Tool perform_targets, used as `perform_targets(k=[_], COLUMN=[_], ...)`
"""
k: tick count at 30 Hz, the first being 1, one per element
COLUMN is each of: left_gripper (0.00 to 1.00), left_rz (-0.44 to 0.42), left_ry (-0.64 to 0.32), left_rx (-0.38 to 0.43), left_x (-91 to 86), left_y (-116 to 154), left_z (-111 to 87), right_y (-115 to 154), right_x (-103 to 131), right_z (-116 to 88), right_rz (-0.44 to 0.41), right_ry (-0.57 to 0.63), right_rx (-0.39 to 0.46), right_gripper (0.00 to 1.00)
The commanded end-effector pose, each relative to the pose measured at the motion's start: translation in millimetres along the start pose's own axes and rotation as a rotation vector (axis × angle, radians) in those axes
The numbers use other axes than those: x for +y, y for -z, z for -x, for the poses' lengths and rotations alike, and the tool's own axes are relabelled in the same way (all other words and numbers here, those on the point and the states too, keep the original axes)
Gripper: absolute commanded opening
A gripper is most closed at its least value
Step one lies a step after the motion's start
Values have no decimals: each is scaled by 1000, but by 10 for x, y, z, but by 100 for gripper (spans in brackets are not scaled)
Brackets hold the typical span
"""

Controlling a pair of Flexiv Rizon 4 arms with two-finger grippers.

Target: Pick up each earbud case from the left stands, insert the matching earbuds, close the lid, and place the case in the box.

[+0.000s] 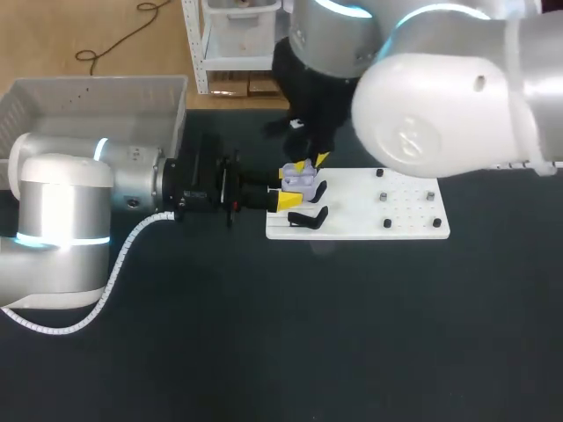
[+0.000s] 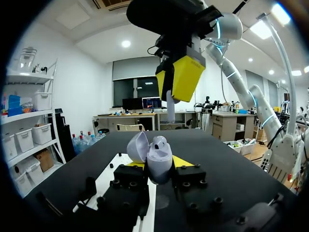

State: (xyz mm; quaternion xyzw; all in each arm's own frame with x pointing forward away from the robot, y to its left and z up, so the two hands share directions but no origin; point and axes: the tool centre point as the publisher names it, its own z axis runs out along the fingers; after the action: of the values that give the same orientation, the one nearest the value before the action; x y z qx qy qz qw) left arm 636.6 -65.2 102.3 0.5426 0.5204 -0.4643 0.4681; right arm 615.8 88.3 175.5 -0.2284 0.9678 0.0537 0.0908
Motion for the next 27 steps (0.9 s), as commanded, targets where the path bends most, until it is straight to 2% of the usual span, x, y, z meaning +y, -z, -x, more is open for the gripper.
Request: perform_targets(k=[1,13,19,27], left_gripper=[0,0,0,0], left_rz=[5,5,5,5], left_ry=[-2,-2,-2,-2], left_rx=[0,0,0,0], left_x=[-13,-13,-13,-13], left_y=[0,0,0,0], left_z=[0,0,0,0], right_y=[-54,-80,-36,-72], right_x=[72,124,142,137], right_z=[53,71,58,50], right_rz=[0,-11,-18,23], right_ry=[13,87,181,219], right_rx=[21,11,8,0], right_gripper=[0,0,0,0])
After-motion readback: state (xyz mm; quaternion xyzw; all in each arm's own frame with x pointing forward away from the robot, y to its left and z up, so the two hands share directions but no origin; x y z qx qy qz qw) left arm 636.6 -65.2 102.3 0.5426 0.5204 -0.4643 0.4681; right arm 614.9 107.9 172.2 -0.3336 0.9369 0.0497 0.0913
